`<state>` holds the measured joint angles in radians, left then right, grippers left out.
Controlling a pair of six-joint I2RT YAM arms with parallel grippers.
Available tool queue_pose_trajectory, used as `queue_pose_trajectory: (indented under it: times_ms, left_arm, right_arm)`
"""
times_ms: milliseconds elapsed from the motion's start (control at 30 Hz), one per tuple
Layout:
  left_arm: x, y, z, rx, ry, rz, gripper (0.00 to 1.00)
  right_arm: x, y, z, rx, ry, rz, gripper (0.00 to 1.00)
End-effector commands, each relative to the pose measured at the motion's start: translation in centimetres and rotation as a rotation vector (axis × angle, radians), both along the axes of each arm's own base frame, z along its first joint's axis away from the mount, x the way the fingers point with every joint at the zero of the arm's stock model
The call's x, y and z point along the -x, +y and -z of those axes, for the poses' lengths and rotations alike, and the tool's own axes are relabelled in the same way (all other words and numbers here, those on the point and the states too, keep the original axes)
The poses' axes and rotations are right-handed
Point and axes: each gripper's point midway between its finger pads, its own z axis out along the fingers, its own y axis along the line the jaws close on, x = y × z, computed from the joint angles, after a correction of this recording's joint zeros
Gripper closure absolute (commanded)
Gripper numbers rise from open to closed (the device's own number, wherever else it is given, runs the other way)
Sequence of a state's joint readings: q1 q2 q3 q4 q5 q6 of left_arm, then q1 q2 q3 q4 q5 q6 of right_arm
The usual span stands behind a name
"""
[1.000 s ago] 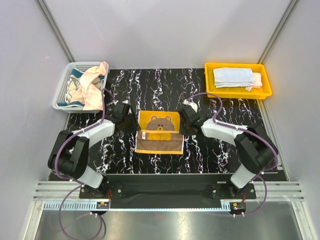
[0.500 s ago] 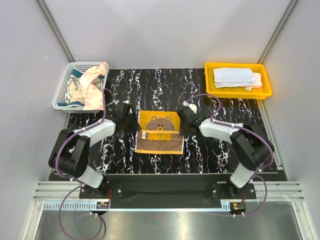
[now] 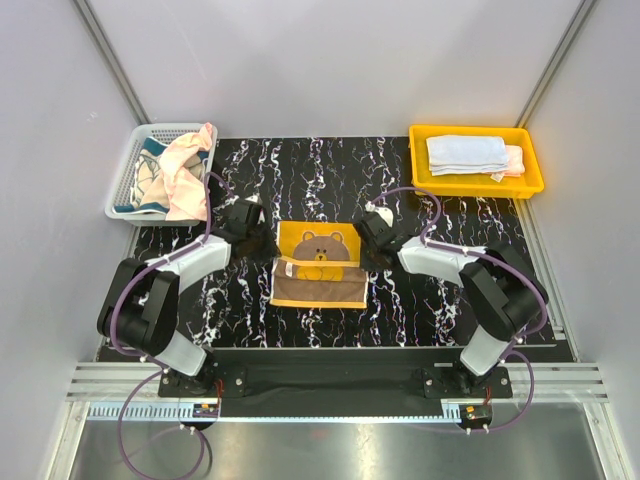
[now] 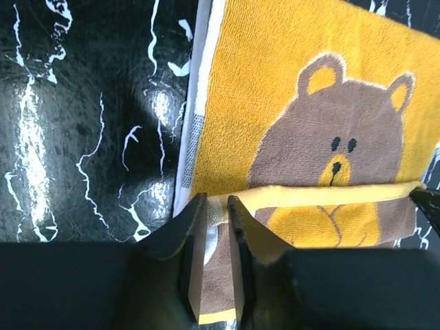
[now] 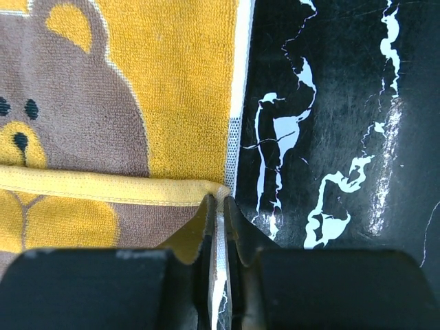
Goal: Fold and stack the towels
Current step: Fold the towel
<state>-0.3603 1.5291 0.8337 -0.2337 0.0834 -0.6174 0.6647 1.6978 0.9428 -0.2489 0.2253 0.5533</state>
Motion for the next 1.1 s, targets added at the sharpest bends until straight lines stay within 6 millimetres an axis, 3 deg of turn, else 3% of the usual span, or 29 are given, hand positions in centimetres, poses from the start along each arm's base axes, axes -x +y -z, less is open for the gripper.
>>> queue_pose_trajectory:
  times_ms: [0, 300, 767, 1067]
  left_arm:
    - [-1.8, -1.0, -2.8, 0.041, -0.097, 0.022, 0.79]
    - [-1.3, -1.0, -3.7, 0.06, -0.122, 0.025, 0.88]
    - [0.8, -1.3, -2.0, 0.102, -0.096, 0.046, 0.98]
    - [2.6, -1.1, -2.4, 0.134, -0.105, 0.057, 0.99]
  right_arm:
    - [-1.3, 0.8, -3.1, -0.032, -0.085, 0.004, 0.9]
    - [-0.3, 0.7, -5.2, -0.091, -0.108, -0.008, 0.92]
    - [2.2, 0.6, -4.3, -0.161, -0.079, -0.044, 0.92]
    - [3.8, 0.9, -4.2, -0.203, -0.064, -0.073, 0.93]
